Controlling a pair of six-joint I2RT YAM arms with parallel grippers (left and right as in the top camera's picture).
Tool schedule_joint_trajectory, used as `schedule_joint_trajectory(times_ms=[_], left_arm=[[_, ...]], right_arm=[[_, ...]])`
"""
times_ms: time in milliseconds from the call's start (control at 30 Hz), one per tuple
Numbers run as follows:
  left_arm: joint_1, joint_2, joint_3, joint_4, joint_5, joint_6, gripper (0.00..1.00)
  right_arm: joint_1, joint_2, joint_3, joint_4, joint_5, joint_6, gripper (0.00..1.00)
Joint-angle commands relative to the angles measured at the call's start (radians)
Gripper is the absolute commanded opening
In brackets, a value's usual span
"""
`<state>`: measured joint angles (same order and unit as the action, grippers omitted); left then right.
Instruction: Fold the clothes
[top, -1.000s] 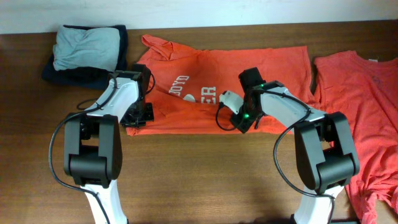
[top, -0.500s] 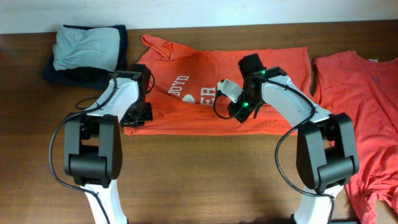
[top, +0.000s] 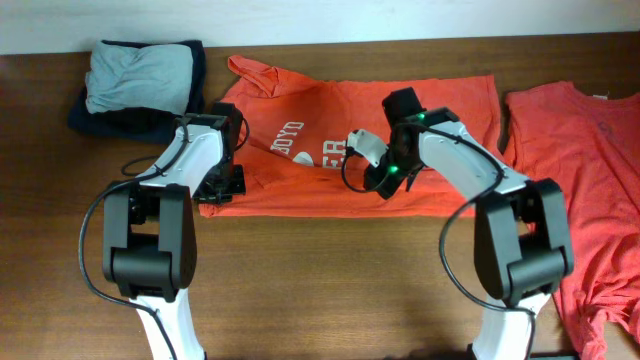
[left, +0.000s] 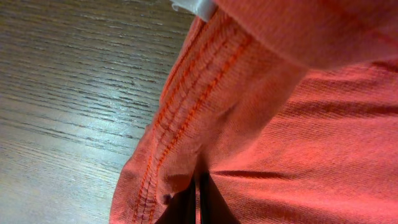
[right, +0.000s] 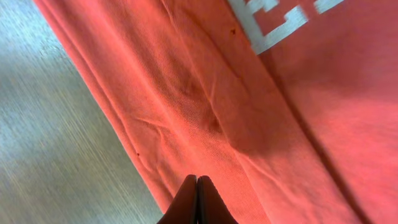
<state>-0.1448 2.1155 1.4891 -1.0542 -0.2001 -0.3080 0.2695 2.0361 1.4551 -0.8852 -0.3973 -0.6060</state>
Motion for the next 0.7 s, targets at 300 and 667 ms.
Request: schedule_joint_trajectory(times_ms=[300, 667], left_arm=[[0.003, 0.016, -0.013, 0.002, -0.025, -0.013, 0.06], [0.003, 0.016, -0.013, 0.003, -0.025, -0.013, 0.06]], right_arm=[[0.003, 0.095, 0.028, 0.033, -0.002, -0.033, 0.04], [0.005, 0.095, 0.143, -0.081, -0.064, -0.034, 0.04]])
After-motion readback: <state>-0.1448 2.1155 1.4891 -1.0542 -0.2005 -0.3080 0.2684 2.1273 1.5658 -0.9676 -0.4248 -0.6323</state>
